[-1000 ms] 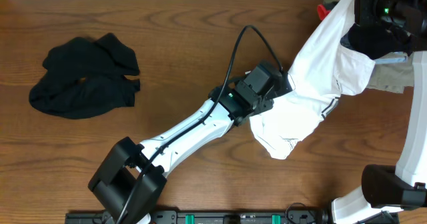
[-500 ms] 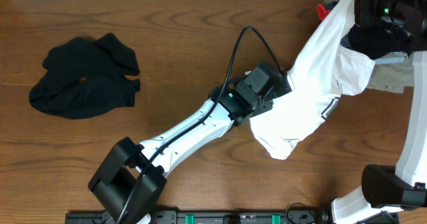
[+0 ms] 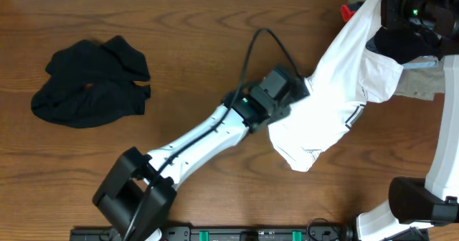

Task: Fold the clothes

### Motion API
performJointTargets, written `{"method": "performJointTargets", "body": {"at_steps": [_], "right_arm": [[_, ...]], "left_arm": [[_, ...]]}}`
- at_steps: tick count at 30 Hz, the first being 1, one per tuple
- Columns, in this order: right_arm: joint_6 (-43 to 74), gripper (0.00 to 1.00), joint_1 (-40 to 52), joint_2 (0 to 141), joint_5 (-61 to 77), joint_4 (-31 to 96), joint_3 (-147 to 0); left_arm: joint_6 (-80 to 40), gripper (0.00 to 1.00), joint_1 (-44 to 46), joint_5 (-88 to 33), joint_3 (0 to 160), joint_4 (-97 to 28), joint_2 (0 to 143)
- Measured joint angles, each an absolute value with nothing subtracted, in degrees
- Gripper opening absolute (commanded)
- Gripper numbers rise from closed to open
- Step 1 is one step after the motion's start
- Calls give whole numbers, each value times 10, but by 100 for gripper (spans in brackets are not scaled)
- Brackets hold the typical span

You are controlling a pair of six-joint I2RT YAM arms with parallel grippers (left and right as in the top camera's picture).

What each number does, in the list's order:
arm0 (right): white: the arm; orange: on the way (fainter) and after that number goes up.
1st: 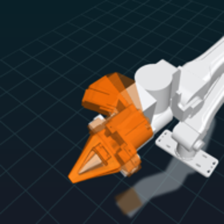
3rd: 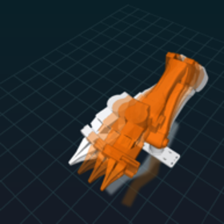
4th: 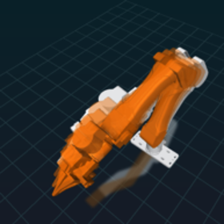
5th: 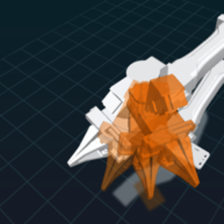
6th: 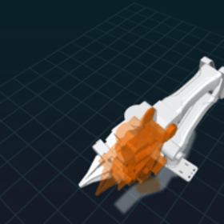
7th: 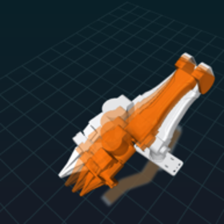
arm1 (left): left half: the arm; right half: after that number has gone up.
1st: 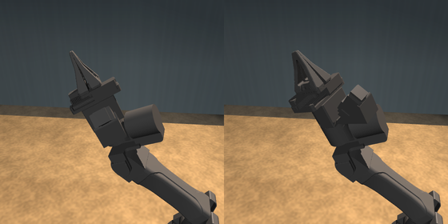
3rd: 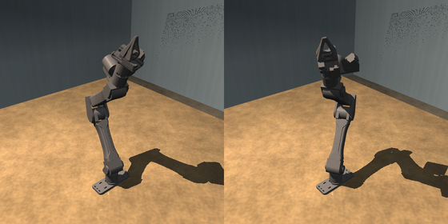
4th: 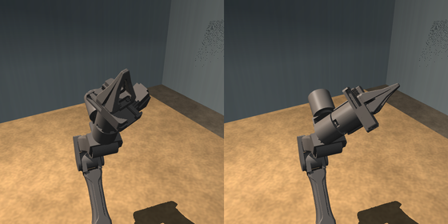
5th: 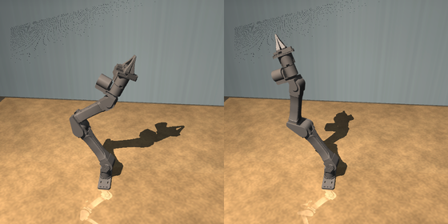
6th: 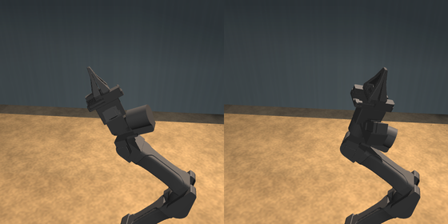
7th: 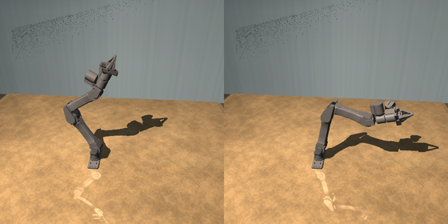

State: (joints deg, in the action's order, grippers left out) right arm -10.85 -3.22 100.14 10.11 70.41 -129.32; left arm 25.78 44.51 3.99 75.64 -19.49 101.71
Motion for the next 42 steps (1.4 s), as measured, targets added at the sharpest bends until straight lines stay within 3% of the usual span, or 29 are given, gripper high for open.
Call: {"method": "performJointTargets", "body": {"at_steps": [11, 17, 24, 33, 42], "right_arm": [[-109, 1, -32, 1001, 102, 661, -1293], [-108, 1, -32, 1001, 105, 618, -1293], [-108, 1, -35, 978, 106, 592, -1293], [-108, 1, -48, 903, 107, 604, -1299], [-108, 1, -48, 918, 107, 579, -1305]], "left_arm": [[159, 6, 208, 85, 811, -143, 839], [145, 6, 127, 93, 814, -68, 758], [149, 6, 98, 93, 814, 6, 693], [170, 6, 98, 92, 814, 1, 632], [174, 6, 78, 92, 815, 63, 673]]}}
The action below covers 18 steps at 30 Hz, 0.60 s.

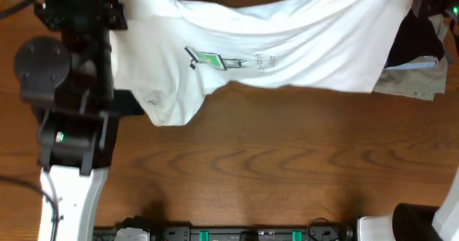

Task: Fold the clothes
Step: 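Lift the T-shirt up with both grippers and spread it wide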

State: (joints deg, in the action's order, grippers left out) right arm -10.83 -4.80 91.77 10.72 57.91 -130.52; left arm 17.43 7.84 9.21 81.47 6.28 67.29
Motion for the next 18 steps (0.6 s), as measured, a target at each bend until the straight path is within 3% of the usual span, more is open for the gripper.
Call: {"method": "performJointTargets", "body": {"at_steps": [9, 18], "right_arm": [[-127, 1, -48, 1018, 111, 428, -1305], [-121, 1, -48, 1064, 157, 249, -1301]], "left_arm": [[166, 6, 26, 92, 814, 213, 812], [140, 6, 16, 91, 879, 228, 846]]}}
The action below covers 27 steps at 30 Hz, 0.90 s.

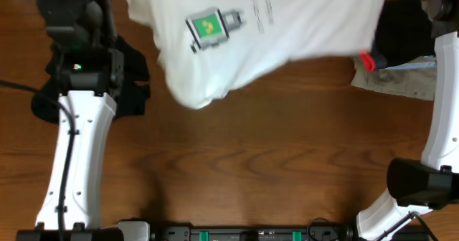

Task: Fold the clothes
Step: 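Lift the T-shirt up with both grippers and spread it wide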

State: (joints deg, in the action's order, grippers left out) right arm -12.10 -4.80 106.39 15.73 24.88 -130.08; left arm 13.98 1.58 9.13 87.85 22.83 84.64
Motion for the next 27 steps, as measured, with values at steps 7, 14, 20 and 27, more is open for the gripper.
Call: {"method": "performJointTargets", "body": {"at_steps": [7, 14, 20, 27], "right_arm": [[-110, 1, -48, 1058, 169, 253, -1302], [-110, 1, -48, 1059, 171, 359, -1302], [-110, 1, -48, 1094, 172, 437, -1302], [-111, 1, -48, 1163, 180, 477, -1298]], "left_arm": [[138, 6, -12, 34, 1008, 123, 829], [135, 6, -14, -24, 1022, -87, 831], [135, 6, -15, -38, 1020, -209, 902], [135, 6, -22, -44, 1018, -252, 961]]}}
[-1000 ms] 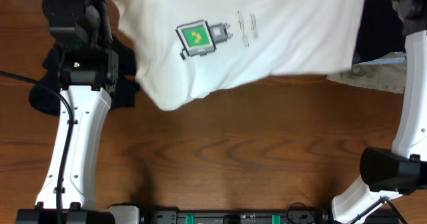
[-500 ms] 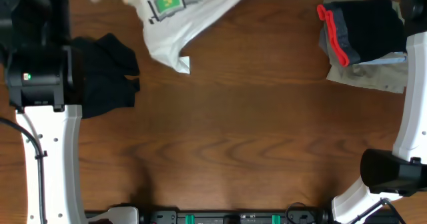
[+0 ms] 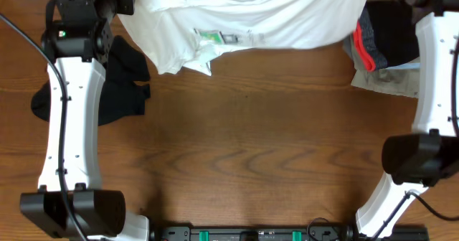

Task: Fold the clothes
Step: 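Lift the T-shirt up with both grippers and spread it wide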

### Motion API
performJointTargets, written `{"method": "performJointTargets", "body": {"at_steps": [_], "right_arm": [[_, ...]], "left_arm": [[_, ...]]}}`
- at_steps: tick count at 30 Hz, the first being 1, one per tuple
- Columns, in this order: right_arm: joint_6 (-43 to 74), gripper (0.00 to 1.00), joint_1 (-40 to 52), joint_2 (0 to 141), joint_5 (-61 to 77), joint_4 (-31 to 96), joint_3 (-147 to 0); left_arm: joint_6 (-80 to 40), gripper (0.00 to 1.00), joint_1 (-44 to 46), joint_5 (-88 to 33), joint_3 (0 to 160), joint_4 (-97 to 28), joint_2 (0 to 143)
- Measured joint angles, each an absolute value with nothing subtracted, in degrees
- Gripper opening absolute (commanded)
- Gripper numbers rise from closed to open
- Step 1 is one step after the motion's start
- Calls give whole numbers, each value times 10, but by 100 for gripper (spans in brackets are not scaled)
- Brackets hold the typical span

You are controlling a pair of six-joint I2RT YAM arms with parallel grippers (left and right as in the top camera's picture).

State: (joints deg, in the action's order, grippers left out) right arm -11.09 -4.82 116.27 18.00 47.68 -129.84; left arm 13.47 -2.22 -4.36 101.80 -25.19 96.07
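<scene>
A white T-shirt hangs stretched along the table's far edge, its printed graphic creased near the lower left hem. My left gripper is shut on the shirt's left end at the top left. My right gripper holds the right end at the top right, its fingers mostly hidden by cloth. A crumpled black garment lies at the left, partly under the left arm.
A pile of clothes in black, red and grey sits at the far right beside the right arm. The brown wooden table stretches toward me below the shirt.
The shirt was spread lower over the table with its graphic flat and facing up. Now it is drawn back to the far edge and bunched, the graphic creased. More of the right pile shows.
First the shirt hung at the far right from my right gripper, with my left gripper on it mid-table. Then both held it stretched across the far side. Then it was spread with the graphic showing, and now it is gathered along the far edge.
</scene>
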Motion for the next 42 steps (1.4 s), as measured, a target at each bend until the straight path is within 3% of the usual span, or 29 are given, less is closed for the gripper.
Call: {"method": "performJointTargets", "body": {"at_steps": [10, 16, 30, 42], "right_arm": [[-124, 1, -48, 1168, 202, 386, -1296], [-124, 1, -48, 1129, 206, 402, -1296], [-126, 1, -48, 865, 211, 519, -1305], [-126, 1, -48, 908, 210, 508, -1306]], "left_arm": [[130, 6, -33, -44, 1016, -88, 961], [122, 6, -33, -46, 1016, -115, 910], [121, 6, -33, -45, 1024, -290, 612], [121, 6, -33, -45, 1027, -245, 691]]}}
